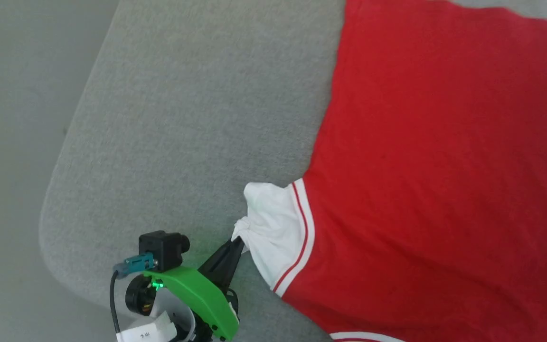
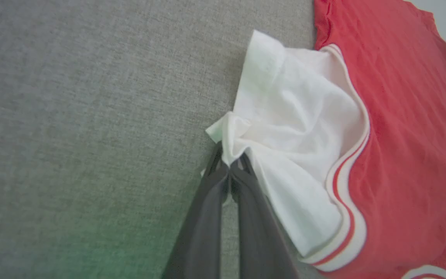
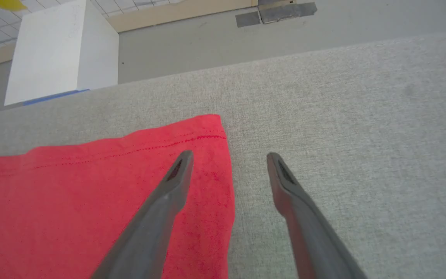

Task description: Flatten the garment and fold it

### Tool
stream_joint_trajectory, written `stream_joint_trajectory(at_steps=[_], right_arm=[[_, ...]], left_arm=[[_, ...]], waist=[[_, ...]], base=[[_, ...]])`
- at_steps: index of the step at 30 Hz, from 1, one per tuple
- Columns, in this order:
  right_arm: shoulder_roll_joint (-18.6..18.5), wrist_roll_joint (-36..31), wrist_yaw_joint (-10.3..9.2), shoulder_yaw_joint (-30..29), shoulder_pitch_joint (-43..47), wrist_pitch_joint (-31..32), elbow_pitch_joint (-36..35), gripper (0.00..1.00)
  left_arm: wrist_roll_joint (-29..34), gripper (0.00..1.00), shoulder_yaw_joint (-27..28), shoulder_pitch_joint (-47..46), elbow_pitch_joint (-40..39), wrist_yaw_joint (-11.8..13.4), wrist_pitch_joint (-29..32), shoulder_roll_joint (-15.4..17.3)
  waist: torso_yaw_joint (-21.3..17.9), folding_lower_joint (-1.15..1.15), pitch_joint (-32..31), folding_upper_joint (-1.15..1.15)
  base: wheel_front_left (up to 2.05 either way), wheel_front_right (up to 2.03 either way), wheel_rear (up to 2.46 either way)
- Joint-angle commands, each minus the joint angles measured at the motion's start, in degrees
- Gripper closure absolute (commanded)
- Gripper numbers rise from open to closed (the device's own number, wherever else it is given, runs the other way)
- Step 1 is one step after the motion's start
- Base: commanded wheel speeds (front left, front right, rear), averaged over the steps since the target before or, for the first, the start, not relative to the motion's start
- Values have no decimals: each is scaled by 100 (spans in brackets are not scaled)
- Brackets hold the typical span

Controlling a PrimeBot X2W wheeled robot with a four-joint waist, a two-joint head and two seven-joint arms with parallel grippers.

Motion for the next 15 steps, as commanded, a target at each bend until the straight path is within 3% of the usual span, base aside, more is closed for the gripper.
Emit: stream_joint_trajectory(at_steps=[1, 3, 6, 10, 15], right_arm=[[37, -174, -8, -21, -123, 237, -103, 0], [78, -356, -8, -37, -149, 563, -221, 0], [129, -570, -8, -24, -127, 989, -447, 58], [213, -583, -8, 35, -23, 1221, -829, 100], [144, -240, -8, 315, 432, 542, -1213, 100]], left_arm=[[2, 100, -14, -114, 26, 0, -18, -29], [-1, 100, -14, -135, 57, -14, -41, -46], [-10, 100, -4, -158, 88, -27, -68, -58], [-14, 100, 6, -182, 124, -27, -84, -57], [-11, 100, 3, -172, 202, -15, -105, -50]], waist=[[380, -1, 448, 0], [391, -1, 498, 0], [381, -1, 542, 0], [338, -1, 546, 0], [247, -1, 319, 0]], base=[[0, 0, 0], [0, 0, 0], [0, 0, 0], [0, 0, 0], [0, 0, 0]])
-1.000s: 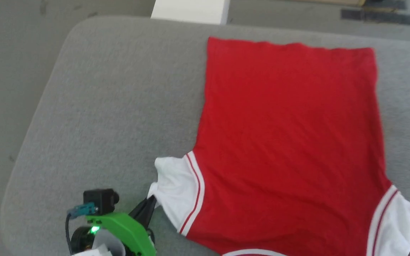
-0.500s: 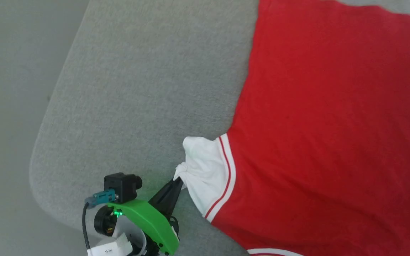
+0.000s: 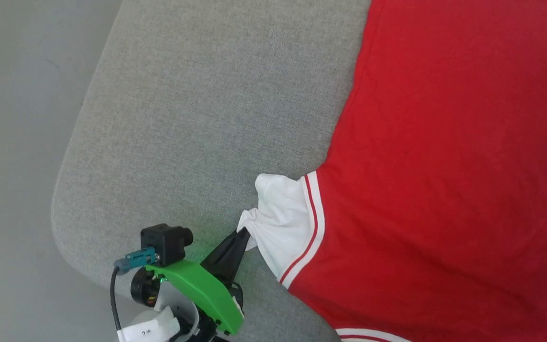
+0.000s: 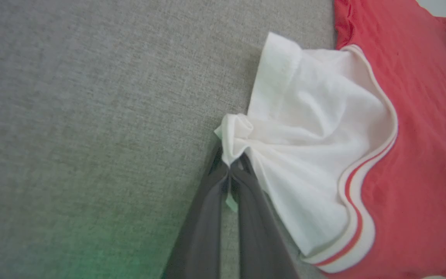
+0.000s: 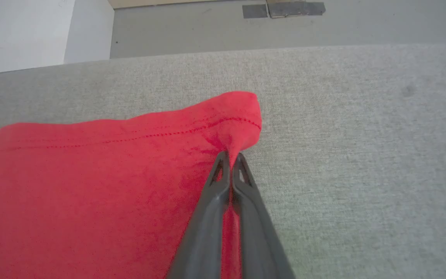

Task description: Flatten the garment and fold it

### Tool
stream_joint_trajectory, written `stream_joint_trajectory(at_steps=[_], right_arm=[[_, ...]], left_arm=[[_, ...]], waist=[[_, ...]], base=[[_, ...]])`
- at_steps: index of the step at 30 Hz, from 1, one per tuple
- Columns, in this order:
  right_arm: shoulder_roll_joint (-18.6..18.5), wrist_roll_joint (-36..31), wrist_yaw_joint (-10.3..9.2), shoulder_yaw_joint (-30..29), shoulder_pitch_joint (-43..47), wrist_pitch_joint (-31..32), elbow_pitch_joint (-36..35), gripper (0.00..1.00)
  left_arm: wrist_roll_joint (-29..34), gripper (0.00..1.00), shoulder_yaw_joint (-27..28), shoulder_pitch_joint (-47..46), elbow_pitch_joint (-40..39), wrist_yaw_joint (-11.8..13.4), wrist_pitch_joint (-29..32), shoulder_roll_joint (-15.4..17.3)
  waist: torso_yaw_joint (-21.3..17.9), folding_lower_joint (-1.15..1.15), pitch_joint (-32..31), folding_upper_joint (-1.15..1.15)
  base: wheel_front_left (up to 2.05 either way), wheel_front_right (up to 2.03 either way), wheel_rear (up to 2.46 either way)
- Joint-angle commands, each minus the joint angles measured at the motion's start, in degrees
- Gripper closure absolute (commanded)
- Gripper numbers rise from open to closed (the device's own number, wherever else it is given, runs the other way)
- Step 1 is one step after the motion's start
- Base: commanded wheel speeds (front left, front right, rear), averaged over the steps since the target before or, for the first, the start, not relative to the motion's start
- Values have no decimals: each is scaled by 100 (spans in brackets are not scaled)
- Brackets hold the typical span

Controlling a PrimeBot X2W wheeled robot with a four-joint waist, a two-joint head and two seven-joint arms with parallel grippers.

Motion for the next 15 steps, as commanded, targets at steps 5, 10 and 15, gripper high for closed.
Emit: stream_joint_trajectory(at_steps=[5, 10, 15], right_arm=[[-155, 730, -8, 413, 1084, -1713, -324, 100], [122, 1365, -8, 324, 2871, -3473, -666, 100], [489, 1505, -8, 47, 3983, -3499, -1002, 100]], left_arm=[[-41, 100, 43, 84, 229, 81, -20, 105], [-121, 100, 149, 501, 126, 311, 41, 358], [-178, 100, 202, 790, -106, 485, 141, 544]], waist=[[-258, -1, -661, 0], [-751, -1, -1572, 0], [-1126, -1, -2008, 0]], base=[[0, 0, 0], [0, 0, 0], [0, 0, 0]])
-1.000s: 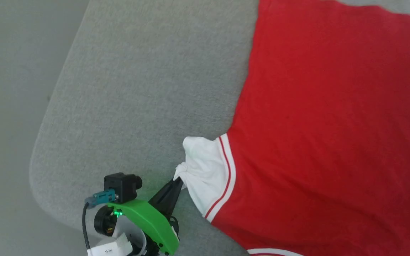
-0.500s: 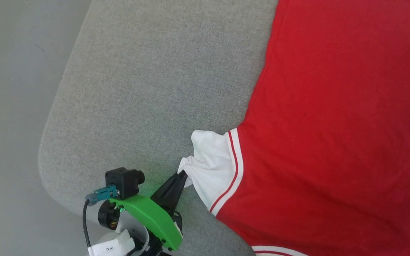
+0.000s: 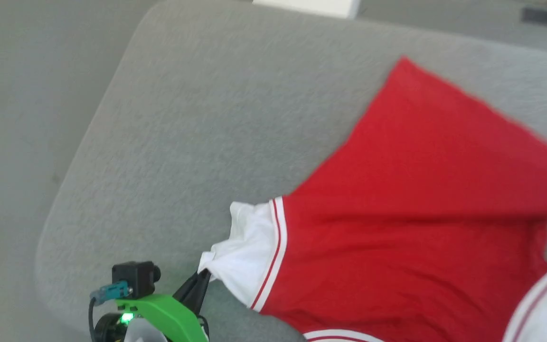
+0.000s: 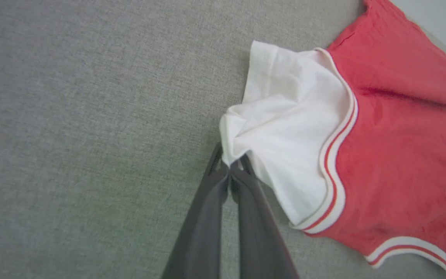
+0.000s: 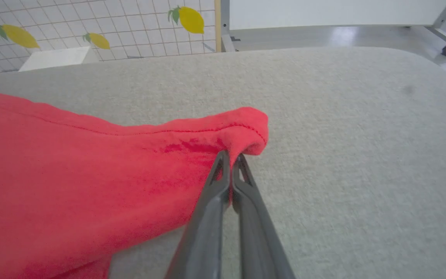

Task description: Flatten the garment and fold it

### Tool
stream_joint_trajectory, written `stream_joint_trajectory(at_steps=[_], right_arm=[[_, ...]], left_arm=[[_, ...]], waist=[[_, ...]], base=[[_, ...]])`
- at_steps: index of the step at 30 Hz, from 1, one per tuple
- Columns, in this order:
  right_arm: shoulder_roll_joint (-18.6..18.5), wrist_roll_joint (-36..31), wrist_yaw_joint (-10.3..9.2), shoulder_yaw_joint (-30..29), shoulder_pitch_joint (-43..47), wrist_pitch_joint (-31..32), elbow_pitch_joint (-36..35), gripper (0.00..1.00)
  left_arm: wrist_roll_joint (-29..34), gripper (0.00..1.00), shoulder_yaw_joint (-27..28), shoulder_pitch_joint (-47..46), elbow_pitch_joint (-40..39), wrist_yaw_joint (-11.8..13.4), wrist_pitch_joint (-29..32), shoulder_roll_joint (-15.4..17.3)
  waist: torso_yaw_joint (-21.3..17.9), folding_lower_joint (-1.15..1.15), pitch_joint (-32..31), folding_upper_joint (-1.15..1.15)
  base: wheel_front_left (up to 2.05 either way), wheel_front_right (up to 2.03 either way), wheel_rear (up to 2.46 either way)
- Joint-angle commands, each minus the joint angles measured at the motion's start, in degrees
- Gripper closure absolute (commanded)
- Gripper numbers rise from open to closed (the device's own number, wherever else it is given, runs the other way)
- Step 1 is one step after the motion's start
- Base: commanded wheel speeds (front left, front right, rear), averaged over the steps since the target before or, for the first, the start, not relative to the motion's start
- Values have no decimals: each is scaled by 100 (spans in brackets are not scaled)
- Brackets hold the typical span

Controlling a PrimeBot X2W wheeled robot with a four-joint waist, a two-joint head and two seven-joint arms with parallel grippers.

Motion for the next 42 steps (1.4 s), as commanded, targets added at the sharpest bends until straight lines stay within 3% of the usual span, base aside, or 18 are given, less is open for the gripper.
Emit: stream_joint_trajectory(at_steps=[1, 7, 14, 17, 18, 19, 20, 21, 25, 30, 34, 38, 42], right_arm=[[84, 104, -9, -111, 331, 103, -122, 100], [255, 439, -9, -404, 1158, 865, -216, 100], [263, 910, -9, -265, 1586, 2337, 208, 100], [264, 986, -9, -193, 1655, 2693, 144, 100], [264, 1005, -9, -164, 1655, 2665, 51, 61], [264, 1016, -9, -145, 1644, 2601, -35, 52], [264, 1018, -9, -124, 1622, 2473, -148, 8], [264, 1017, -9, -129, 1584, 2314, -249, 0], [265, 917, -9, 1, 1336, 1341, -635, 0], [227, 712, -9, 856, 935, 57, -815, 0], [-153, 882, -9, 1817, 410, -522, -371, 0], [-583, 1067, -9, 2753, -247, -548, 346, 0], [-925, 1266, -9, 3539, -998, -42, 1161, 0]], left_arm=[[-63, 100, 31, 92, -78, 67, 35, 72], [-82, 100, 37, 240, -276, 192, 151, 202], [-84, 100, 33, 302, -423, 278, 235, 284], [-85, 100, 14, 314, -455, 288, 258, 292], [-83, 100, 6, 311, -464, 290, 265, 292], [-82, 100, -2, 306, -470, 290, 272, 291], [-82, 100, -13, 298, -476, 286, 279, 285], [-81, 100, -22, 290, -478, 283, 282, 278], [-81, 100, -60, 256, -460, 252, 282, 242], [-82, 100, -74, 188, -415, 218, 258, 199], [-82, 100, -94, 103, -365, 164, 247, 159], [-68, 100, -120, -11, -308, 96, 238, 123], [-58, 100, -160, -115, -235, 31, 239, 76]], waist=[[-657, 0, -680, 0], [-981, 0, -901, 0], [-1173, 0, -966, 0], [-1190, 0, -972, 0], [-1186, 0, -967, 0], [-1179, 0, -962, 0], [-1166, 0, -956, 0], [-1154, 0, -950, 0], [-1080, 0, -911, 0], [-995, 0, -831, 0], [-926, 0, -727, 0], [-824, 0, -580, 0], [-675, 0, -442, 0]], base=[[0, 0, 0], [0, 0, 0], [0, 0, 0], [0, 0, 0], [0, 0, 0], [0, 0, 0], [0, 0, 0], [0, 0, 0], [0, 0, 0], [0, 0, 0], [0, 0, 0], [0, 0, 0], [0, 0, 0]])
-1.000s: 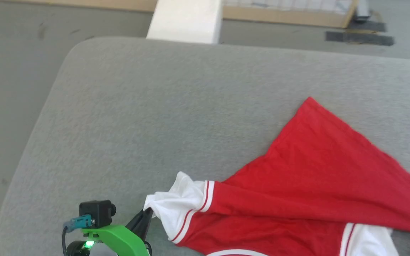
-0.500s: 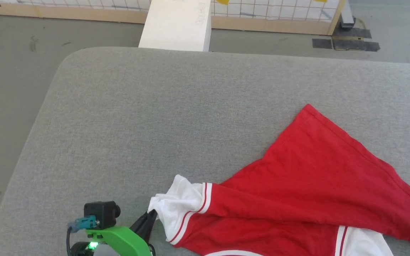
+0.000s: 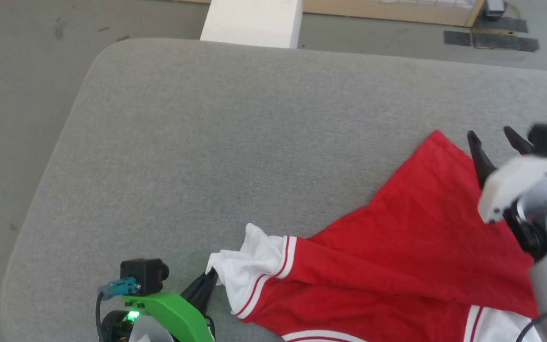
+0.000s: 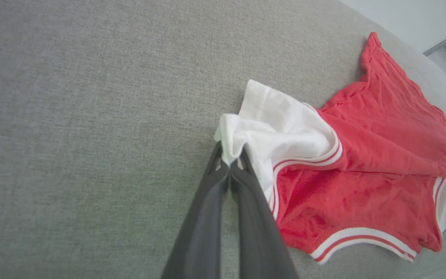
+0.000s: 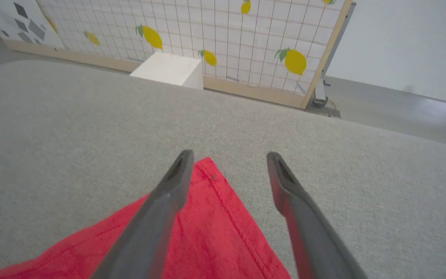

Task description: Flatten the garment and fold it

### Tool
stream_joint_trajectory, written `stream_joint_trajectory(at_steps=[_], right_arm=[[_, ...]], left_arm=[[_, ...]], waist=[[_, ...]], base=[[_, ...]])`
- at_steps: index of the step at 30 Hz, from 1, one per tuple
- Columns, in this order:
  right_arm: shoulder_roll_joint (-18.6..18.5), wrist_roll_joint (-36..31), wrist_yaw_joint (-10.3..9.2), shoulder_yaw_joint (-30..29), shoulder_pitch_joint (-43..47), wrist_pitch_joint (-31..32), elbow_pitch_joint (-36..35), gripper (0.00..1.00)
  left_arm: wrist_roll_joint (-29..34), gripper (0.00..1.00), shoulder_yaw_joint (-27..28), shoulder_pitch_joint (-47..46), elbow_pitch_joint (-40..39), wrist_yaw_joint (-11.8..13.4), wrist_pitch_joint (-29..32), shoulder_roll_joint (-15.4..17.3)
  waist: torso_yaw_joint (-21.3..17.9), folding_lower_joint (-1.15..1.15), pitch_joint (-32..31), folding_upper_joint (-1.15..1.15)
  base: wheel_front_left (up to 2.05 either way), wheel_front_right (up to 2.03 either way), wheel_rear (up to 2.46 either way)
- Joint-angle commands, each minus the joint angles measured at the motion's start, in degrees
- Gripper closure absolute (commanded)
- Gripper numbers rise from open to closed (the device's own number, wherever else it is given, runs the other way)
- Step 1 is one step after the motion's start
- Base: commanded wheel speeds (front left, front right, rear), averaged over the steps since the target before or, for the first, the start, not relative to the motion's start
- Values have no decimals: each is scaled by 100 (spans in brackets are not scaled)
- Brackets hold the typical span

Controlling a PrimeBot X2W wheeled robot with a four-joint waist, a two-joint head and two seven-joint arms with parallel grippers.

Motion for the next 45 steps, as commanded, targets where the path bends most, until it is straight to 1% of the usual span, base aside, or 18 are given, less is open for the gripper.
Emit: stream_joint_trajectory(at_steps=[1, 4, 9, 14, 15, 16, 17, 18, 20, 21, 24, 26, 30, 33, 37, 40, 45], right_arm=[[-106, 53, -9, 209, -298, 199, 211, 0], [-245, 161, -9, 511, -813, 694, 755, 0], [-396, 239, -9, 705, -1518, 1747, 1581, 0], [-425, 137, -9, 854, -1926, 2730, 2058, 0], [-434, 105, -9, 867, -1978, 2922, 2122, 10], [-442, 79, -9, 870, -2006, 3089, 2181, 27], [-455, 33, -9, 849, -2029, 3311, 2260, 63], [-468, -18, -9, 810, -2038, 3496, 2319, 70], [-482, -159, -9, 733, -2037, 3771, 2351, 100], [-469, -217, -9, 685, -2016, 3792, 2306, 100], [-405, -326, -9, 477, -1847, 3398, 2053, 100], [-341, -362, -9, 253, -1608, 2918, 1862, 100], [-100, -353, -9, -254, -990, 1520, 1440, 100], [174, -202, -9, -475, -454, 583, 1119, 100], [458, -14, -9, -699, 293, -375, 583, 100], [672, 126, -9, -831, 910, -846, 81, 100], [930, 299, -9, -959, 1892, -1119, -764, 100]], left_arm=[[-3, 100, -15, -116, 43, -43, -31, -44], [1, 100, -54, -178, 98, -99, -41, -91], [12, 100, -127, -325, 197, -205, -66, -205], [12, 100, -184, -434, 328, -305, -118, -318], [11, 100, -194, -451, 356, -321, -128, -336], [12, 100, -201, -463, 380, -335, -139, -350], [10, 100, -207, -475, 415, -351, -153, -366], [8, 100, -210, -483, 441, -361, -162, -376], [1, 100, -212, -499, 490, -378, -179, -392], [-6, 100, -207, -503, 512, -381, -190, -399], [-14, 100, -199, -495, 556, -379, -218, -406], [-17, 100, -195, -484, 572, -369, -233, -404], [-23, 100, -168, -426, 567, -325, -243, -351], [-32, 100, -128, -338, 536, -255, -238, -269], [-44, 100, -64, -196, 424, -126, -226, -151], [-35, 100, 0, -93, 318, -12, -246, -63], [69, 100, 169, -41, 207, 148, -467, 36]], waist=[[151, 0, 138, 0], [290, 0, 239, 0], [587, 0, 452, 0], [790, 0, 609, 0], [816, 0, 630, 0], [833, 0, 644, 0], [845, 0, 649, 0], [852, 0, 651, 0], [853, 0, 650, 0], [844, 0, 641, 0], [780, 0, 572, 0], [726, 0, 492, 0], [539, 0, 293, 0], [342, 0, 97, 0], [71, 0, -158, 0], [-133, 0, -321, 0], [-421, 0, -487, 0]], base=[[0, 0, 0], [0, 0, 0], [0, 0, 0], [0, 0, 0], [0, 0, 0], [0, 0, 0], [0, 0, 0], [0, 0, 0], [0, 0, 0], [0, 0, 0], [0, 0, 0], [0, 0, 0], [0, 0, 0], [0, 0, 0], [0, 0, 0], [0, 0, 0], [0, 0, 0]])
